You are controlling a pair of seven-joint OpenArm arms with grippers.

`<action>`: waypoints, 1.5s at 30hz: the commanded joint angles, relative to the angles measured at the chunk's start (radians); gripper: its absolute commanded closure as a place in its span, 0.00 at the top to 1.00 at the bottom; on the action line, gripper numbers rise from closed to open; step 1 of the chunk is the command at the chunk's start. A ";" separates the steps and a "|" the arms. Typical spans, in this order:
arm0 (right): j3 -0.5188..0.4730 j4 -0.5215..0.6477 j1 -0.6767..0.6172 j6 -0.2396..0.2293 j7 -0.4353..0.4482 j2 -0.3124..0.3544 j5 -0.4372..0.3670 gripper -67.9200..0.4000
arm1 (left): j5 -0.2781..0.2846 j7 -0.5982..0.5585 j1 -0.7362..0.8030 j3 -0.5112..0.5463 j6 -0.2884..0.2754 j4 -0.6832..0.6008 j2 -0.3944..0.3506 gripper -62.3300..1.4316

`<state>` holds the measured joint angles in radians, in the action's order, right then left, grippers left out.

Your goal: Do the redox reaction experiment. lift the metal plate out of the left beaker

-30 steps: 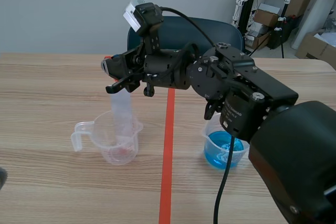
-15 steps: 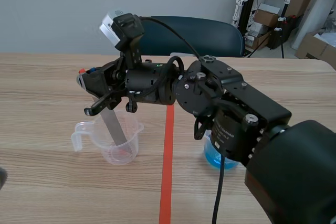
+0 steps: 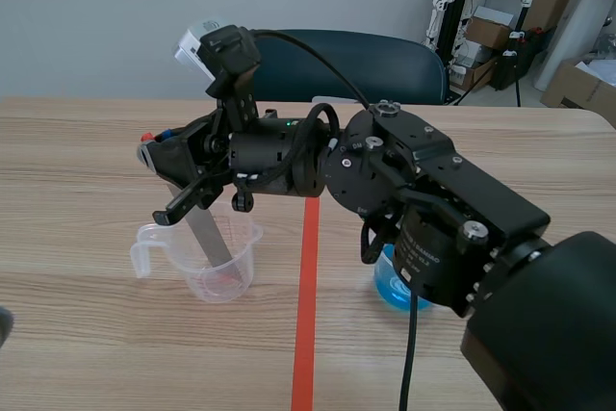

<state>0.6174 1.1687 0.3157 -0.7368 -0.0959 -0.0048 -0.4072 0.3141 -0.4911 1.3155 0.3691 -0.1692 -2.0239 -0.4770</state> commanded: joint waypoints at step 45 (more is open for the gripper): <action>0.001 0.436 0.067 -0.004 0.005 0.085 -0.121 0.00 | 0.006 -0.049 0.001 0.000 -0.002 -0.011 -0.003 1.00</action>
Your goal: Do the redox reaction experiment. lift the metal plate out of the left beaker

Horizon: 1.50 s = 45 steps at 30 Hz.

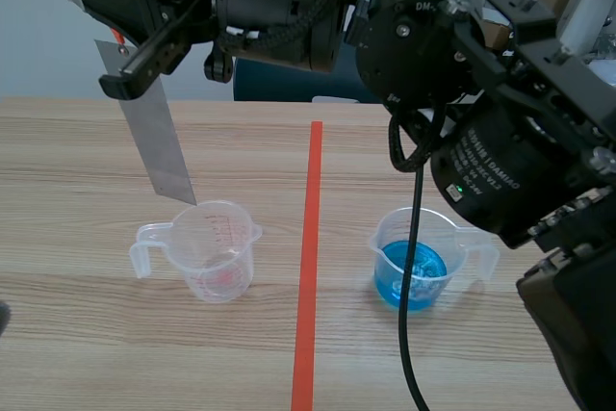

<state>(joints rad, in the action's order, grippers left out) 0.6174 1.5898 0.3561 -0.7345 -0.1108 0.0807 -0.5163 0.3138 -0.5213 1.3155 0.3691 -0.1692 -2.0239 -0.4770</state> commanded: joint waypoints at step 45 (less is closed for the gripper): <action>-0.001 0.019 0.026 -0.006 0.019 0.000 -0.034 0.00 | 0.007 -0.029 0.001 0.000 -0.002 -0.011 -0.003 1.00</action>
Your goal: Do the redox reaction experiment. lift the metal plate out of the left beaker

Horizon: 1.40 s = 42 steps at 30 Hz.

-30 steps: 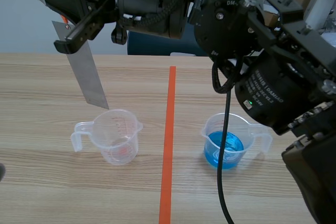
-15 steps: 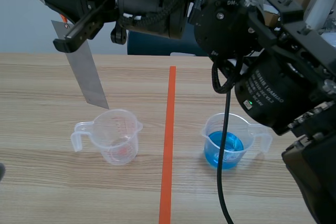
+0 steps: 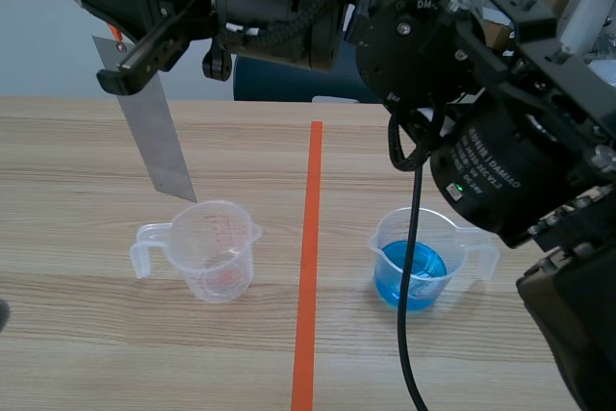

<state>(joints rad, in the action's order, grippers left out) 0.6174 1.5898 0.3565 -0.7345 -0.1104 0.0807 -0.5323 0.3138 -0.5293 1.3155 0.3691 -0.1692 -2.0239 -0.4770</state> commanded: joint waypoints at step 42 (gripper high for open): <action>-0.001 0.019 0.026 -0.006 0.019 0.000 -0.018 0.00 | 0.007 -0.039 0.001 0.000 0.001 -0.011 -0.003 1.00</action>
